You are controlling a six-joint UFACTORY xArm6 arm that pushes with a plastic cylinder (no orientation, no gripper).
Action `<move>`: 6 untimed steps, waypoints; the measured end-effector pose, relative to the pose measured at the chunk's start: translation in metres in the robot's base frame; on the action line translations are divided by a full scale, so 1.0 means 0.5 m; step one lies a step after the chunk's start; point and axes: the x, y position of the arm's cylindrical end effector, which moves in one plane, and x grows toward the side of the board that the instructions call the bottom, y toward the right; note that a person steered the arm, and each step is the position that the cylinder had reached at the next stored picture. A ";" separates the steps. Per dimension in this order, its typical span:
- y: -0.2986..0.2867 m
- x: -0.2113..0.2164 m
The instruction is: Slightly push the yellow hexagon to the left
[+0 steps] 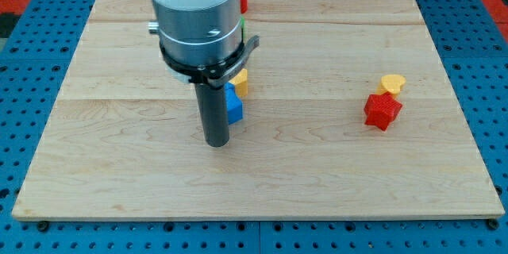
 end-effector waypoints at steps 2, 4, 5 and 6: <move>0.183 -0.139; 0.079 -0.214; 0.079 -0.215; 0.081 -0.215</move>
